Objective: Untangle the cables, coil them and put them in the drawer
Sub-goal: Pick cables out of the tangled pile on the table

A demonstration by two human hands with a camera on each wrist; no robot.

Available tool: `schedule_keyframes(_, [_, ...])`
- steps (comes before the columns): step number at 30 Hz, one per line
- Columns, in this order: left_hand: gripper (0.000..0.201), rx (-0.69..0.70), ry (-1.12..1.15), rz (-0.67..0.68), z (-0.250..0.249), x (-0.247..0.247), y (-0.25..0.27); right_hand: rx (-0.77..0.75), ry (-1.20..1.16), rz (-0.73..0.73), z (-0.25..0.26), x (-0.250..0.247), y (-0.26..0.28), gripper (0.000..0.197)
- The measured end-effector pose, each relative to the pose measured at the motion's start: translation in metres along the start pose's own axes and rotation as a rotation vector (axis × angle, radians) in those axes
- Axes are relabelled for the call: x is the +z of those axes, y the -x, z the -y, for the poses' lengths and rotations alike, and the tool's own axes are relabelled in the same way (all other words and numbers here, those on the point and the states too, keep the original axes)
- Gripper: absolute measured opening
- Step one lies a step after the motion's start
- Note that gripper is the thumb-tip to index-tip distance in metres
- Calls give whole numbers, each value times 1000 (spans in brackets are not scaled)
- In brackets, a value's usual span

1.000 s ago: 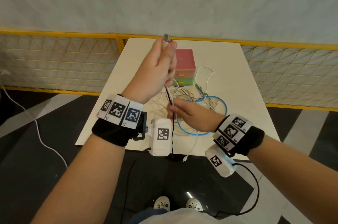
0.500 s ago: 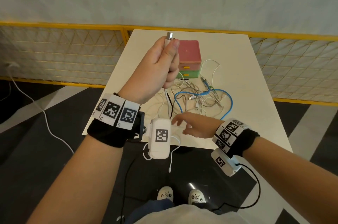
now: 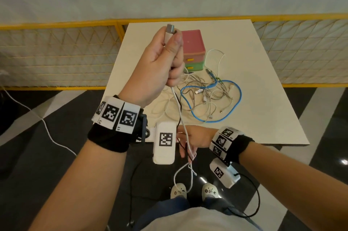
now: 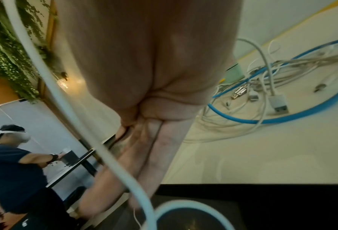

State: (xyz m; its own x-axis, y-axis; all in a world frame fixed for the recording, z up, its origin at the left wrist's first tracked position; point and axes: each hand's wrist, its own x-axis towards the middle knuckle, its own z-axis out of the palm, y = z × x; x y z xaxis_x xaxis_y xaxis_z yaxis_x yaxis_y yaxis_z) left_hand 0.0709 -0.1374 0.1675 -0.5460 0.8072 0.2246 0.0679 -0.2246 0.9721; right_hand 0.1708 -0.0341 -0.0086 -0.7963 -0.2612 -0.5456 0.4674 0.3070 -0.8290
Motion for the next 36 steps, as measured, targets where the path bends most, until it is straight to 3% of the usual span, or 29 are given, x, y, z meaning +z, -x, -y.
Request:
schedule_keyframes(3, [24, 17, -11, -28, -3, -8, 1, -12, -43, -71, -6, -4, 2, 7])
schedule_keyframes(9, [26, 57, -64, -105, -8, -7, 5, -134, 320, -202, -15, -14, 19, 12])
schedule_keyframes(15, [21, 53, -155, -180, 2, 19, 3, -223, 146, -117, -13, -22, 46, 16])
schedule_keyframes(20, [19, 202, -164, -287, -26, 25, 2, -76, 320, -73, -61, -20, 52, 11])
schedule_keyframes(24, [19, 232, -230, -305, -38, 26, 6, 63, 443, -73, -87, -21, 57, 28])
schedule_keyframes(29, [19, 248, -318, -327, -40, 31, 13, 93, 714, -42, -108, -33, 55, 30])
schedule_keyframes(32, [18, 228, -328, -345, -41, 33, 16, 98, 679, 11, -113, -37, 62, 22])
schedule_keyframes(36, [19, 117, -284, -294, -30, 41, 14, 15, 693, -50, -103, -40, 66, 24])
